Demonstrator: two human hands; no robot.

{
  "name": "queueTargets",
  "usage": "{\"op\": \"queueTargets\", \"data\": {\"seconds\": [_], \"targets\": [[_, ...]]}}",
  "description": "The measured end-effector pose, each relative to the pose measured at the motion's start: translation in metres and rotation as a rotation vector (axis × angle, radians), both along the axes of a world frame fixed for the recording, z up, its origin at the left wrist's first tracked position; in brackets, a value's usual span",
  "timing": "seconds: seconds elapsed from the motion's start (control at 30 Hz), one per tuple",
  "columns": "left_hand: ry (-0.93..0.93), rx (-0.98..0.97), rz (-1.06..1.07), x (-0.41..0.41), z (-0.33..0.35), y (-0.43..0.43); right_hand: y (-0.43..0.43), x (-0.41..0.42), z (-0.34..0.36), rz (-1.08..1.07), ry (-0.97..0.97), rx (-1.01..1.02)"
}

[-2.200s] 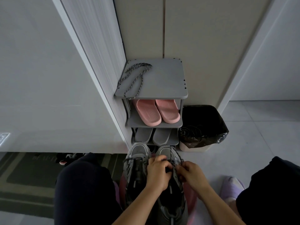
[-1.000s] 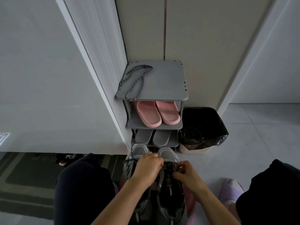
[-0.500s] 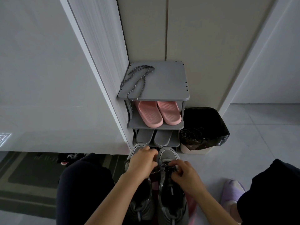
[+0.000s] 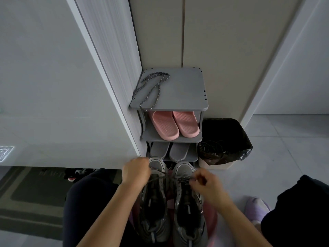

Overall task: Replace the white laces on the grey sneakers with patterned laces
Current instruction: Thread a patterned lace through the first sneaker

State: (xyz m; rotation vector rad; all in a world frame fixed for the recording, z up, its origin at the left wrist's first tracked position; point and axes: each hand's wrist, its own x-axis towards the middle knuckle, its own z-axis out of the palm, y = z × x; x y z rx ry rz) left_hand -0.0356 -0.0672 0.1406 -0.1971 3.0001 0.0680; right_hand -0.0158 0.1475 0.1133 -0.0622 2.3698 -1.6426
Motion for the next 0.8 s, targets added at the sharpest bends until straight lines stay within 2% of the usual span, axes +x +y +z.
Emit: {"op": "queueTargets", "data": {"seconds": [0.1, 0.17, 0.2, 0.33, 0.4, 0.47, 0.5, 0.53, 0.6, 0.67, 0.73, 0.8], "targets": [[0.016, 0.067, 0.137, -0.001, 0.005, -0.018, 0.022, -0.01, 0.004, -0.299, -0.101, -0.418], [0.038, 0.177, 0.201, 0.0, 0.01, -0.021, 0.042, -0.015, -0.002, -0.447, -0.171, -0.553], [0.047, 0.27, 0.217, 0.001, 0.013, -0.018, 0.051, -0.016, -0.007, -0.503, -0.209, -0.555], [-0.05, 1.024, 0.326, 0.005, 0.019, 0.011, 0.071, -0.015, -0.037, -0.581, -0.422, -0.275], [-0.108, 1.144, 0.341, 0.007, 0.017, 0.026, 0.075, -0.012, -0.05, -0.482, -0.523, 0.052], [-0.118, 1.122, 0.319, 0.008, 0.012, 0.035, 0.074, -0.006, -0.059, -0.257, -0.554, 0.515], [-0.109, 1.108, 0.306, 0.008, 0.011, 0.037, 0.07, -0.003, -0.057, -0.19, -0.494, 0.66], [-0.103, 1.111, 0.297, 0.007, 0.011, 0.039, 0.063, -0.001, -0.05, -0.184, -0.397, 0.69], [-0.104, 1.135, 0.274, 0.006, 0.015, 0.044, 0.043, -0.001, -0.027, -0.17, -0.154, 0.506], [-0.107, 1.155, 0.238, 0.003, 0.021, 0.049, 0.015, -0.005, 0.002, 0.023, 0.032, 0.31], [-0.106, 1.19, 0.217, -0.001, 0.027, 0.053, -0.012, -0.008, 0.02, 0.222, 0.114, 0.223], [-0.105, 1.211, 0.205, -0.004, 0.029, 0.054, -0.029, -0.012, 0.021, 0.209, 0.152, 0.181]]}}
